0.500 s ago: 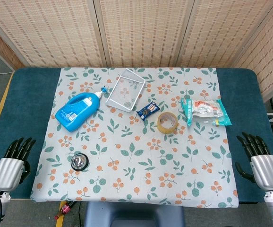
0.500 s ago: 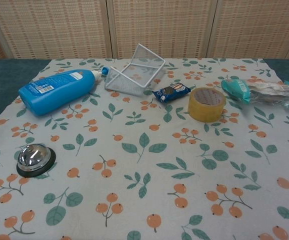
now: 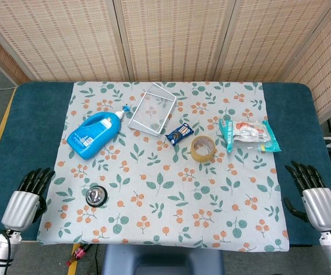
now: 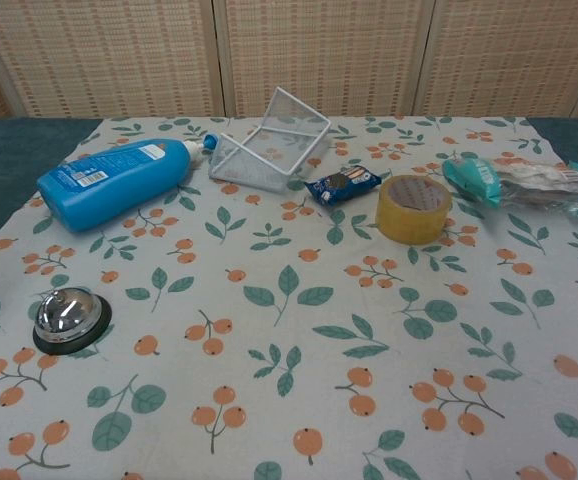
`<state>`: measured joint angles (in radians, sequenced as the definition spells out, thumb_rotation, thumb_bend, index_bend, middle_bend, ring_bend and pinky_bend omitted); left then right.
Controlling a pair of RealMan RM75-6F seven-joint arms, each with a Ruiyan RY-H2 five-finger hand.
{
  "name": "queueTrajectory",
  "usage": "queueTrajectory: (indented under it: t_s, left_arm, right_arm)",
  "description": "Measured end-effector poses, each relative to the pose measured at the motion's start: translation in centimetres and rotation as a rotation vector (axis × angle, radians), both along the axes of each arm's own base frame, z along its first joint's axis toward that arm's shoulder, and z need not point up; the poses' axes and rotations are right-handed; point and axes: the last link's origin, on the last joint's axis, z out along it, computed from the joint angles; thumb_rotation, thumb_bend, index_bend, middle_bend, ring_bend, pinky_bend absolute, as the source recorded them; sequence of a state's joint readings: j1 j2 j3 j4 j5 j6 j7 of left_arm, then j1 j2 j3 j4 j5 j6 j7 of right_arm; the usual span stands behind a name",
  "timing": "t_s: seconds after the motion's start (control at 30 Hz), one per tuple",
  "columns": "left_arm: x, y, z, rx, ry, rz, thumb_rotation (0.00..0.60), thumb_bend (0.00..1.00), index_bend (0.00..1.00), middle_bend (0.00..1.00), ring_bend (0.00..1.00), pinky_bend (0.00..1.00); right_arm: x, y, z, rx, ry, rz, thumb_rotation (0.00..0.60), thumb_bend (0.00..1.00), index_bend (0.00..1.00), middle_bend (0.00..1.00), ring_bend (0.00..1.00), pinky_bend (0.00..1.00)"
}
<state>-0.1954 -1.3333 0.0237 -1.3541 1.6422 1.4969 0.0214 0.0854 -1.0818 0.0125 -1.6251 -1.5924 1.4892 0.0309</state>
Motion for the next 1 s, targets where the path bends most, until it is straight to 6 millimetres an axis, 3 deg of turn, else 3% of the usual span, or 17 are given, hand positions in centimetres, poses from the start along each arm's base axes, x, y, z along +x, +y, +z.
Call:
queueTrajectory:
  t_s: [0.37,0.57,1.0]
  left_arm:
    - [3.0,3.1,-8.7,-0.126,-0.068,-0.058,0.600,1.00,0.00,0.00,0.00,0.03]
    - [3.2,3.6,-12.4,-0.161,-0.084,-0.027,0.600,1.00,0.00,0.00,0.00,0.00]
    - [1.9,2.3,-15.9,-0.236,-0.113,0.031,0.600,1.00,0.00,0.00,0.00,0.00]
  right_arm:
    - [-0.1,0.0,0.5,0.015,-0.014,0.008,0.600,0.32,0.07,0.00,0.00,0.00]
    - [0.0,0.2,0.4,0.036,-0.020,0.011,0.600,0.32,0.07,0.00,0.00,0.00]
    - [-0.1,0.3,0.4,0.052,-0.020,0.010,0.600,0.32,0.07,0.00,0.00,0.00]
